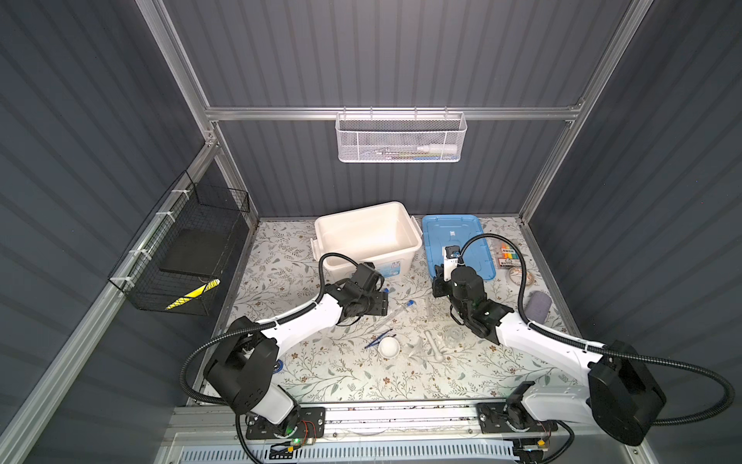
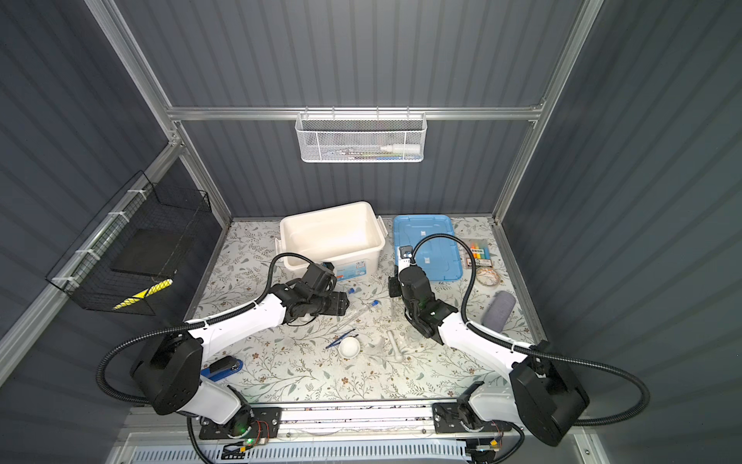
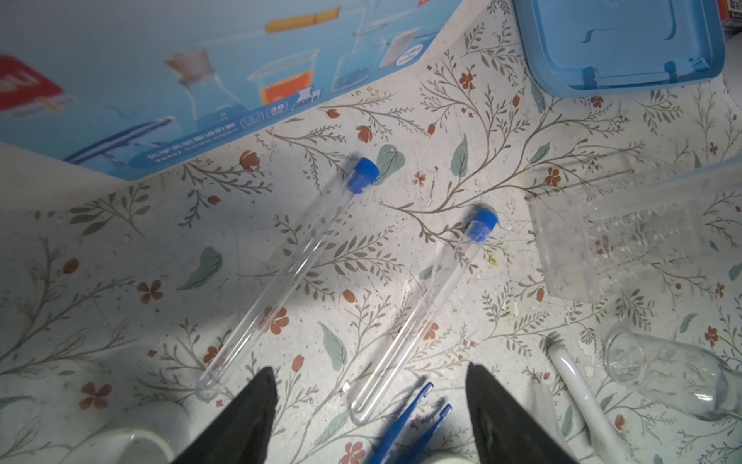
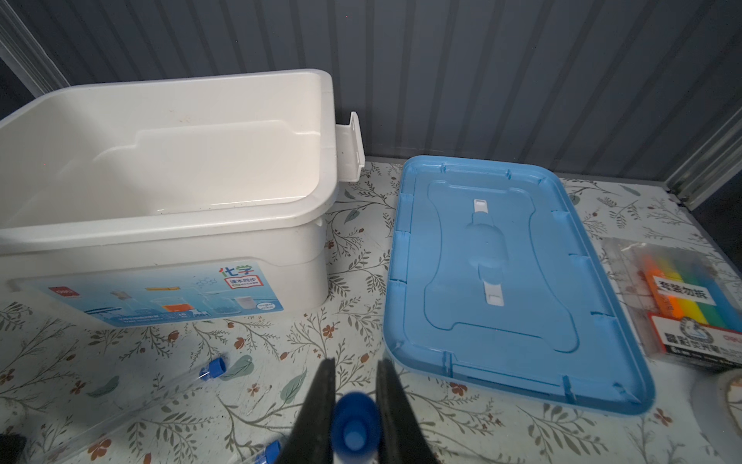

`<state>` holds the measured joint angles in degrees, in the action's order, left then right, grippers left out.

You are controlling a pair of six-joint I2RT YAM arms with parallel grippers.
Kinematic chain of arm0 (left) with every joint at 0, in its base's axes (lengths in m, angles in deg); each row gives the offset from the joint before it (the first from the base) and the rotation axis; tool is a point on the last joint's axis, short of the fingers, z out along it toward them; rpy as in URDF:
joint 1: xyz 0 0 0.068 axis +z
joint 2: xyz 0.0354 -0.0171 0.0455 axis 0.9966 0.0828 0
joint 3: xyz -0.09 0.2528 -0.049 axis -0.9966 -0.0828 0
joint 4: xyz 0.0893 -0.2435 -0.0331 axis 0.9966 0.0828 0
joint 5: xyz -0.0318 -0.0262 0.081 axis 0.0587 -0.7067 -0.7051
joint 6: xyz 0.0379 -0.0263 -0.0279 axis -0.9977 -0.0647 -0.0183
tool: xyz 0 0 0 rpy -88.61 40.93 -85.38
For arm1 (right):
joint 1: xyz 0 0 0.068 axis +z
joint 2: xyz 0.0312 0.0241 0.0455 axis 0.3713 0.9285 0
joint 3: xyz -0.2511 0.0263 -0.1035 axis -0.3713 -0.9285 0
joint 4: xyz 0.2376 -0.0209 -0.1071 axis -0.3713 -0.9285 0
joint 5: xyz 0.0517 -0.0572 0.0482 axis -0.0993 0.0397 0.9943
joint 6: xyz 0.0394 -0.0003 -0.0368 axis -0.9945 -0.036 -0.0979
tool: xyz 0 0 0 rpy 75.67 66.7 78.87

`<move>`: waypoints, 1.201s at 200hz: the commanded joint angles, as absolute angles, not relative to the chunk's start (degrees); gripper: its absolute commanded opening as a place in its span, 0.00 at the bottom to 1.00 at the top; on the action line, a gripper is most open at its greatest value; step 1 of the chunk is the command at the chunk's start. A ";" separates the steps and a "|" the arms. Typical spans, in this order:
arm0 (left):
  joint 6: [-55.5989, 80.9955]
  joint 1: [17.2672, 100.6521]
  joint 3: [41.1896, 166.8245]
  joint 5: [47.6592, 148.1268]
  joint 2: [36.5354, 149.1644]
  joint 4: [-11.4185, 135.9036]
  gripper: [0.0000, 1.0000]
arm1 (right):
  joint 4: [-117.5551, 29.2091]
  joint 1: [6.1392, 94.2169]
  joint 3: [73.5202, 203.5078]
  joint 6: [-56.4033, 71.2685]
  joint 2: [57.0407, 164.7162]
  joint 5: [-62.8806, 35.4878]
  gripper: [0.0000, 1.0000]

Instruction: Organize the chemistry lab equipment

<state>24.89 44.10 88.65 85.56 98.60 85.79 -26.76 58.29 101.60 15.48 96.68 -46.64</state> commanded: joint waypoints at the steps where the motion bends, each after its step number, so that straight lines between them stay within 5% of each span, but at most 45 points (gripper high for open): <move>1: 25.33 44.38 89.05 85.71 98.38 86.40 0.76 | -25.34 58.46 101.21 16.31 97.03 -48.44 0.13; 240: 25.71 44.40 86.50 85.36 96.67 84.83 0.76 | -25.10 59.50 99.87 16.44 98.14 -47.57 0.15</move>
